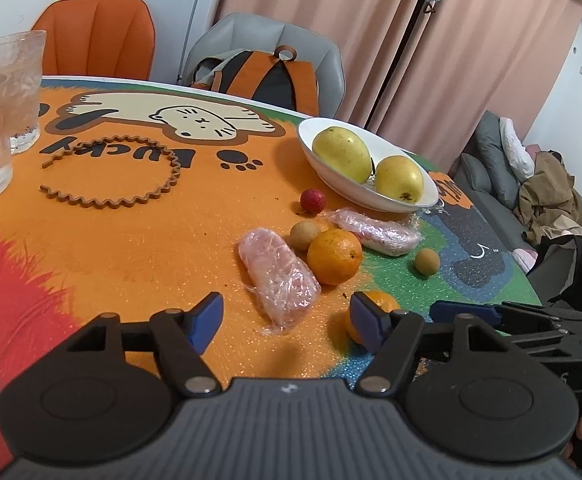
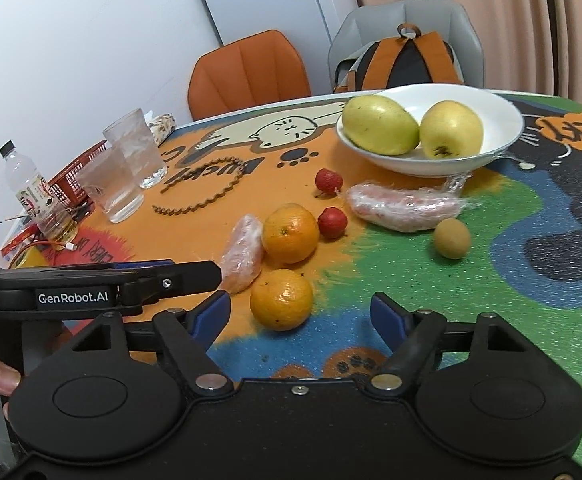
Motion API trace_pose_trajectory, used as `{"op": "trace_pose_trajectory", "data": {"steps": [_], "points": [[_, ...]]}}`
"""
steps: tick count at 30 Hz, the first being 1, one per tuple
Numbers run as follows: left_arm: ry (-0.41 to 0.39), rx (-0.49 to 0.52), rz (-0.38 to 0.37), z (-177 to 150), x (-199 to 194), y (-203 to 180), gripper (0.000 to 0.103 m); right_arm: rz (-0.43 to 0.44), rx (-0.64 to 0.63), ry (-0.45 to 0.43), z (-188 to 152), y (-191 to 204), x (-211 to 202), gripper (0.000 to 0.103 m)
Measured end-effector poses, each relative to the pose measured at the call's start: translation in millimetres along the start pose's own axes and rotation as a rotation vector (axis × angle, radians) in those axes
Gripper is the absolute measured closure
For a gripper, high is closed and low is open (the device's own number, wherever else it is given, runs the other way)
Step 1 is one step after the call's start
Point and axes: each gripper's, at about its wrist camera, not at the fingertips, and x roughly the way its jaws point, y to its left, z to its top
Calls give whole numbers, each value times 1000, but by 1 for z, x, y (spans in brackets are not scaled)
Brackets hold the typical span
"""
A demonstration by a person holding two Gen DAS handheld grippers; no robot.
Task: Organize fruits
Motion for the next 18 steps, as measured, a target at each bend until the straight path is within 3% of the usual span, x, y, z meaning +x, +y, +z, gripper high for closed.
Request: {"op": "trace_pose_trajectory", "data": {"steps": [9, 12, 18], "points": [[6, -5, 14, 7, 9, 6, 37, 31, 14, 35, 4, -4, 21, 45], [0, 1, 13, 10, 11, 5, 37, 67, 19, 38, 5, -6, 24, 65], [-3, 16, 4, 17, 15, -1, 37, 60, 24, 29, 8, -11, 20, 66]]}}
